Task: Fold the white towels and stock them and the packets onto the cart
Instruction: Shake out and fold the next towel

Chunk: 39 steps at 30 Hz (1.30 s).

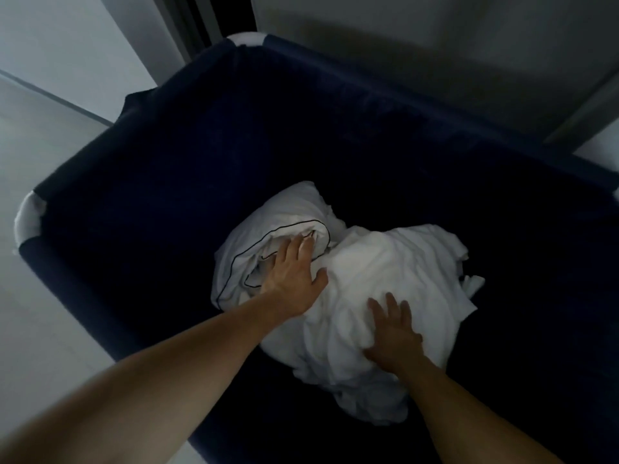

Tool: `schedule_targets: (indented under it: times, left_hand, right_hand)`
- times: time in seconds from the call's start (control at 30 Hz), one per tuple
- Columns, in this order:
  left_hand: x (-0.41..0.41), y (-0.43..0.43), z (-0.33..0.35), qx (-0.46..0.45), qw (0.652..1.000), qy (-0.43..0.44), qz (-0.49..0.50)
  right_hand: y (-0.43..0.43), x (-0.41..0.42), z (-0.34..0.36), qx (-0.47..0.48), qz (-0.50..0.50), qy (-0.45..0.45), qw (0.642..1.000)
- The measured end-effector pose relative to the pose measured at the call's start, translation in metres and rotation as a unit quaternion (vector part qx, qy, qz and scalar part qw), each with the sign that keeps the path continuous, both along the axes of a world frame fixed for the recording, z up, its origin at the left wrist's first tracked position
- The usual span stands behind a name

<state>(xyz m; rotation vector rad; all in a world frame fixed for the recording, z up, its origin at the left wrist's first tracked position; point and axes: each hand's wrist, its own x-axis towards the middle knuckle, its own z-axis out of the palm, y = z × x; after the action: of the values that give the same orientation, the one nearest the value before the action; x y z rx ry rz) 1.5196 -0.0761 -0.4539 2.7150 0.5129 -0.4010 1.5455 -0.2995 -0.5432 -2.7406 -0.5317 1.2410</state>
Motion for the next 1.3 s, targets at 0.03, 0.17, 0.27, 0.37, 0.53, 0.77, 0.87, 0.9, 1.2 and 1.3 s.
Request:
schedule_targets:
  times: [0.03, 0.17, 0.27, 0.37, 0.53, 0.77, 0.87, 0.9, 1.2, 1.3]
  left_hand:
    - [0.000, 0.001, -0.001, -0.007, 1.000, 0.005, -0.005]
    - [0.008, -0.001, 0.009, -0.022, 0.999, 0.001, -0.028]
    - [0.019, -0.011, 0.035, -0.033, 0.998, 0.012, -0.046]
    - [0.029, -0.028, 0.068, -0.061, 0.995, 0.010, -0.072]
    - [0.039, -0.070, 0.133, -0.202, 0.973, 0.031, -0.102]
    - [0.056, -0.155, 0.248, -0.175, 0.964, -0.172, -0.103]
    - [0.051, -0.190, 0.311, -0.240, 0.939, -0.240, -0.051]
    - [0.048, -0.199, 0.327, -0.285, 0.918, -0.274, -0.030]
    - [0.043, -0.278, 0.479, -0.466, 0.792, -0.389, 0.061]
    - [0.049, -0.307, 0.515, -0.529, 0.756, -0.383, 0.046]
  right_hand:
    - [-0.002, 0.001, -0.003, 0.016, -0.008, -0.036, 0.999]
    - [0.001, 0.018, 0.019, 0.166, -0.166, -0.073, 0.969]
    - [-0.001, 0.042, 0.073, 0.257, -0.380, -0.037, 0.888]
    - [-0.011, 0.066, 0.135, 0.338, -0.507, -0.020, 0.792]
    - [-0.038, 0.081, 0.252, 0.480, -0.549, -0.018, 0.684]
    - [-0.086, 0.053, 0.413, 0.693, -0.468, 0.031, 0.548]
    - [-0.115, 0.035, 0.460, 0.737, -0.412, 0.033, 0.535]
    - [-0.125, 0.028, 0.477, 0.743, -0.400, 0.035, 0.535]
    - [-0.233, -0.016, 0.501, 0.588, -0.238, -0.209, 0.745]
    - [-0.260, -0.026, 0.488, 0.563, -0.239, -0.217, 0.761]
